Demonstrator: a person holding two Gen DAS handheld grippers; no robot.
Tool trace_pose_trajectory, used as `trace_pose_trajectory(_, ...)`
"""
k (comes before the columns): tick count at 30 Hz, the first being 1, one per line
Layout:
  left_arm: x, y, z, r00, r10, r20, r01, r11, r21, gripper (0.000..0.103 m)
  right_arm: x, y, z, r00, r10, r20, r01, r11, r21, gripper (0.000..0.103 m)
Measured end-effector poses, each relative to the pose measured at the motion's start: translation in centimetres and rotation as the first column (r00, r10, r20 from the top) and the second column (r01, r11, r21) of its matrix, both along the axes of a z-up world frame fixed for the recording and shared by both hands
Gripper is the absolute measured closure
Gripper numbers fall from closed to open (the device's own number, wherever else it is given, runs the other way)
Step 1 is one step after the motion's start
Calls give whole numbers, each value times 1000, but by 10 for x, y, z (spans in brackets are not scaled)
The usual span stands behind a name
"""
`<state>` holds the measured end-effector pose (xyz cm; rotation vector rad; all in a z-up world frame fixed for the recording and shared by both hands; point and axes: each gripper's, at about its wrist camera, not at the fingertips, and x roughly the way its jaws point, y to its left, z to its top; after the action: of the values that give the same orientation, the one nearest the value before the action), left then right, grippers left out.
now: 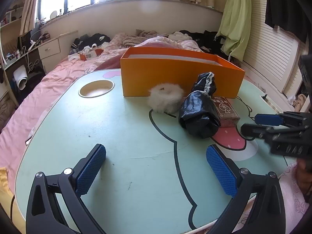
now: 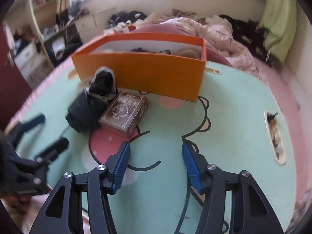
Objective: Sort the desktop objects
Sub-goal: 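Grasp the black pouch from the box with the right gripper, set it beside the card box, then grasp the black toy car in the box with the left gripper, place it on the table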
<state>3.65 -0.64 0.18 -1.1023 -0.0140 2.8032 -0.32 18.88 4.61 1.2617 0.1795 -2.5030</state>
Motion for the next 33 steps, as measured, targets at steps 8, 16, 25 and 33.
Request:
trace_pose_trajectory(8,-18,-6,26,1000,-5,-7,6,997,75,1,-5,-1,-12,1000,-7,22,7,1000,6,0)
trace_pose_trajectory(16,-123,19,107,986,-148,81,138,984,112,1,-8,-3,-14,1000,-6,22,6,1000,6,0)
trace_pose_trajectory(25,-252,58,56,889,-171,426,165,985,51,16,-8,-4,-13,1000,-3,21,3,1000,2,0)
trace_pose_trajectory(33,-272,68,18,840,-153,520,158,987,34,16,-10,-6,-12,1000,-3,21,3,1000,1,0)
